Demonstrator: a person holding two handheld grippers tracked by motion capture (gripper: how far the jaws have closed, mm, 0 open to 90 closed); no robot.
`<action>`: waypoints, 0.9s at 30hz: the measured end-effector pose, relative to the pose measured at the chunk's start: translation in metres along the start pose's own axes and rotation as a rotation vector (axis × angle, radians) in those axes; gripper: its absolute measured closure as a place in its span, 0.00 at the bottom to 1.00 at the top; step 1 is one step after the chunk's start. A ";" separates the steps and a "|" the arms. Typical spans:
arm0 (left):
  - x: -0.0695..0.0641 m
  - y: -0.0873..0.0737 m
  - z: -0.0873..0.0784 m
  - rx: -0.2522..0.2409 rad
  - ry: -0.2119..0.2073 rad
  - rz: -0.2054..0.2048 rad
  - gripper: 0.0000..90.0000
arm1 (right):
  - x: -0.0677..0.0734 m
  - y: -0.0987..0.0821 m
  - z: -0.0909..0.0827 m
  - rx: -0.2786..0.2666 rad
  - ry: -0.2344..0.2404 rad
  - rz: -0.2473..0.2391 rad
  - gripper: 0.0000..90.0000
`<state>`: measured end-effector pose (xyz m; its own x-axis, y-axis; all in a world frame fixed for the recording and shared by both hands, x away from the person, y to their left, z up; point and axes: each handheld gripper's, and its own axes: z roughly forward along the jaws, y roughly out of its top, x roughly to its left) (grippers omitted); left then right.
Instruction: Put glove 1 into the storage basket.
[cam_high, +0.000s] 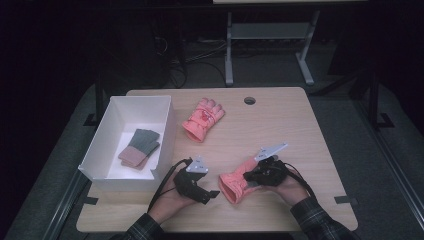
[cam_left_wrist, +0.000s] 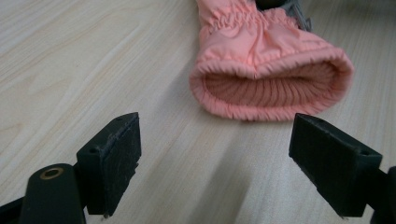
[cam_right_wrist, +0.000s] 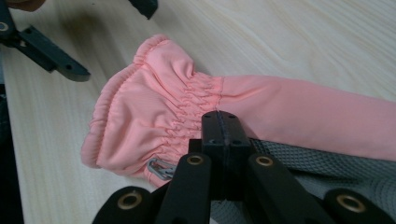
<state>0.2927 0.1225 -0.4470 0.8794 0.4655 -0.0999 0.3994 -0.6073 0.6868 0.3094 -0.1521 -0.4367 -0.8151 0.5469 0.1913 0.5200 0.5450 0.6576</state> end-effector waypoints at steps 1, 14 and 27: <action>0.000 0.000 0.000 0.000 -0.001 0.001 0.18 | 0.000 0.000 0.000 0.000 0.000 0.000 1.00; -0.001 0.000 0.002 0.012 -0.007 0.010 0.18 | 0.013 0.005 0.005 -0.003 0.026 -0.046 1.00; 0.001 0.003 -0.002 0.008 0.013 -0.003 0.18 | -0.006 -0.016 -0.040 -0.116 -0.090 0.055 0.62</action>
<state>0.2940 0.1221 -0.4431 0.8750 0.4753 -0.0923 0.4037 -0.6109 0.6811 0.2957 -0.1894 -0.4196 -0.7570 0.6319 0.1666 0.5261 0.4380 0.7290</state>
